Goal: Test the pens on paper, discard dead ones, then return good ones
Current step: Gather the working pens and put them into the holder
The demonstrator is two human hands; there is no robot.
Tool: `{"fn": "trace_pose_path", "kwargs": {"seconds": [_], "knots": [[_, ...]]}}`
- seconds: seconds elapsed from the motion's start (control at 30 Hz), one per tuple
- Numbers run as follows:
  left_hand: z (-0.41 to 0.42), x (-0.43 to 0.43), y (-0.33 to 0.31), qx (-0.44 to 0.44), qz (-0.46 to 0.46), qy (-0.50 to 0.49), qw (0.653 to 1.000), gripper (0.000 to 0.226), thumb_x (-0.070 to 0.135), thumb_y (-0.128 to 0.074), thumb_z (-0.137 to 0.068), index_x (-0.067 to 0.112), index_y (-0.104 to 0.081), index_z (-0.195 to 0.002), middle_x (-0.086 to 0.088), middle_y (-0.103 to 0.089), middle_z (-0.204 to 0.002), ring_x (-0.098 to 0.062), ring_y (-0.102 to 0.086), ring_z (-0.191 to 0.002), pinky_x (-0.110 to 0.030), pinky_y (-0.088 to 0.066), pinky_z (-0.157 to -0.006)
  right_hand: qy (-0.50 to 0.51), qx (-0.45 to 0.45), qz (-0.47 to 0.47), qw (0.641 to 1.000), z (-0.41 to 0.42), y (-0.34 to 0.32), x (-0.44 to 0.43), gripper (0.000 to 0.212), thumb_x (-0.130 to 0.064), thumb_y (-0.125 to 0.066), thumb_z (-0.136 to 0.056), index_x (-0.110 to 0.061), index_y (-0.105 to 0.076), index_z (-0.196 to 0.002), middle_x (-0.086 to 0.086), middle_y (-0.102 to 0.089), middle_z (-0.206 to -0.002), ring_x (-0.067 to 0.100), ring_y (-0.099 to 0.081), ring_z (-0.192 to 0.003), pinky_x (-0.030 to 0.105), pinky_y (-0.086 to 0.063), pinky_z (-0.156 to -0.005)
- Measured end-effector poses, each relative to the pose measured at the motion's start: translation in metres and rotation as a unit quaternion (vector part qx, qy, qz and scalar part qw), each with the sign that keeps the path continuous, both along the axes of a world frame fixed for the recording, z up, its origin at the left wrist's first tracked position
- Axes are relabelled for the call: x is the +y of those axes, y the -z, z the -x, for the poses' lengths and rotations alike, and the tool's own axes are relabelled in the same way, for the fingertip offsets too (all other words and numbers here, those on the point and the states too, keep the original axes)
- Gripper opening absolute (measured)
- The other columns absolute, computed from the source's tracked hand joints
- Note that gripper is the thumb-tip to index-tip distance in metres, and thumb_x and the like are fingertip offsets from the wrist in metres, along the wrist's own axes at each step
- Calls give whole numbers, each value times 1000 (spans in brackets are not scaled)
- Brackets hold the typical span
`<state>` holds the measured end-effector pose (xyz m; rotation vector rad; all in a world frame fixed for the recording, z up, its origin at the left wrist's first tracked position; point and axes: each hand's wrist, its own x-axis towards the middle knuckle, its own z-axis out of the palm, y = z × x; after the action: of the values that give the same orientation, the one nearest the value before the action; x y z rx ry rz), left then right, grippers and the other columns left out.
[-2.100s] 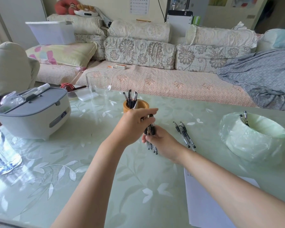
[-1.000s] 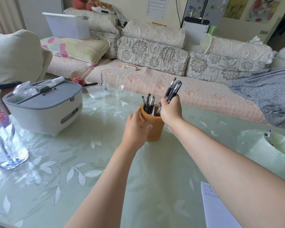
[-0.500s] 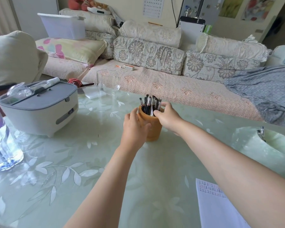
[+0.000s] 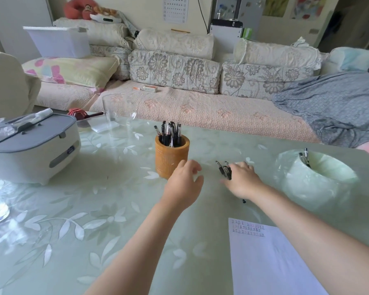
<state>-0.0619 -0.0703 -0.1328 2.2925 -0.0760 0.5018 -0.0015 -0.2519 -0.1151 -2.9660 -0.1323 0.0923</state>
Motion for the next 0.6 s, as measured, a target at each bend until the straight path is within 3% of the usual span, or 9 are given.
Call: {"fn": "trace_pose_path", "kwargs": {"seconds": [0.07,0.13,0.3,0.47,0.6], "knots": [[-1,-7,5,29,-37,36,998,24,23,-59,-90,21,-58,-114,7,-51,-106,-12,-54,-90,-24,-45,-80,6,12,31,999,2,12,-7,67,-60,-50,-89,-14,-41,-138,17,-37,-140,37,-29,-133,45,-36,-106],[-1,-11,11,60,-60,57,995,27,25,-58,-91,23,-57,-118,7,-52,-111,-12,-54,-92,-24,-45,-79,4,3,28,1000,1,19,-10,63,-59,-48,-92,-11,-45,-132,17,-39,-135,37,-30,-130,45,-37,-104],[-2,-13,16,68,-89,62,992,40,25,-59,-91,24,-51,-130,4,-51,-121,-17,-53,-108,-29,-46,-87,-61,-6,-3,998,0,19,-2,34,-22,-46,-97,-12,-44,-130,18,-39,-128,38,-38,-122,44,-39,-100],[-3,4,13,44,-201,28,978,60,28,-58,-91,25,-33,-145,0,-40,-136,-22,-36,-124,-36,-42,-99,-138,5,66,988,13,14,13,47,2,-37,-85,-11,-45,-130,14,-41,-125,35,-39,-122,45,-35,-101],[-3,17,11,86,-242,23,966,67,36,-58,-92,27,-26,-150,1,-38,-142,-25,-30,-131,-37,-38,-105,-199,11,46,979,23,12,23,57,7,-37,-83,-12,-42,-136,12,-41,-126,33,-37,-124,42,-36,-104]]}}
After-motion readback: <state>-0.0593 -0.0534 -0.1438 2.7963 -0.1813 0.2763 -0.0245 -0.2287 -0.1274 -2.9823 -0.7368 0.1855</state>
